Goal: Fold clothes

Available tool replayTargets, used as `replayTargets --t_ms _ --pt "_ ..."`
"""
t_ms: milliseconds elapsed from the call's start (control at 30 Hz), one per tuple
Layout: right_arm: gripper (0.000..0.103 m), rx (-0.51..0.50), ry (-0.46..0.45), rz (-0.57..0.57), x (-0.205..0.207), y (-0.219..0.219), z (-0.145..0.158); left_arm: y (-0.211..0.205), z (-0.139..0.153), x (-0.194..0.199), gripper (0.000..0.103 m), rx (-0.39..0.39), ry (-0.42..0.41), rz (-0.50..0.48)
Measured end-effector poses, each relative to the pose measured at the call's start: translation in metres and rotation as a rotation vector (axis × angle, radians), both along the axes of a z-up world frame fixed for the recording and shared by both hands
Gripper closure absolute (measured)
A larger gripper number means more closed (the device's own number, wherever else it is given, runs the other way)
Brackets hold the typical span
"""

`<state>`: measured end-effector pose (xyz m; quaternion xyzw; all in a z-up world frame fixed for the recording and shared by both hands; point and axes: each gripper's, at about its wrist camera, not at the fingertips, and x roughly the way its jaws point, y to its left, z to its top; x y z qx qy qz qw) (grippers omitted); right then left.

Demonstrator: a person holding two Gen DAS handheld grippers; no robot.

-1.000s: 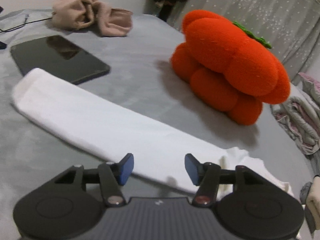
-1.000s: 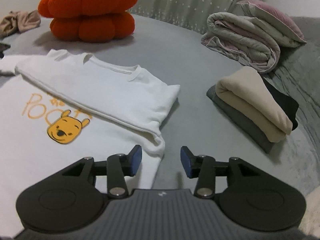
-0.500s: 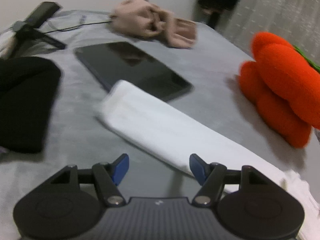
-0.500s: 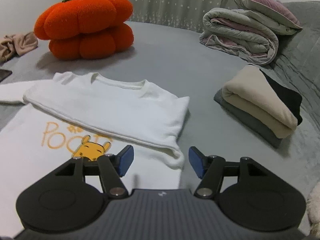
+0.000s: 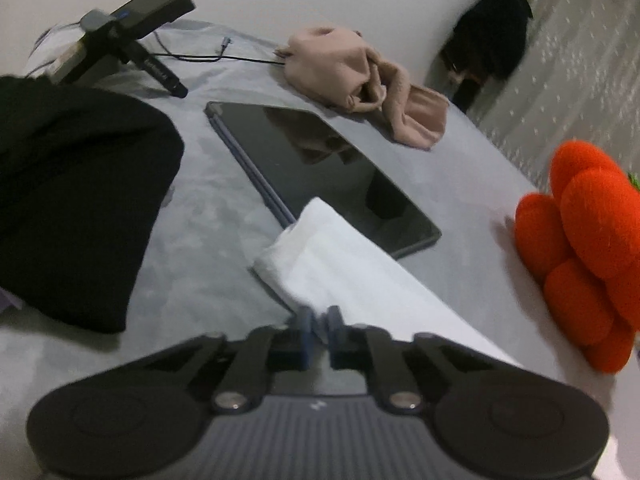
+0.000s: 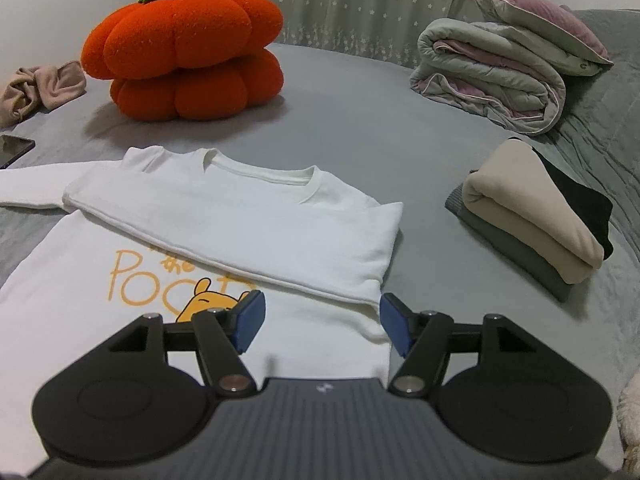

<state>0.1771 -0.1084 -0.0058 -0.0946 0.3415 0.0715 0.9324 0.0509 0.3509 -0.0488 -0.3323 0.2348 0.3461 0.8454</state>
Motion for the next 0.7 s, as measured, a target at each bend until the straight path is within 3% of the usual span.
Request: replayTargets --t_ms 333,700 --pt "0.037 -0.009 0.001 -0.009 0.004 0.001 -0.003 -0.036 0.046 0.002 0.102 0.15 -0.219 -0.046" --pt "0.037 0.048 0.001 -0.029 0.008 -0.002 -0.001 -0.098 0.08 0.017 0.102 0.142 -0.403 -0.159"
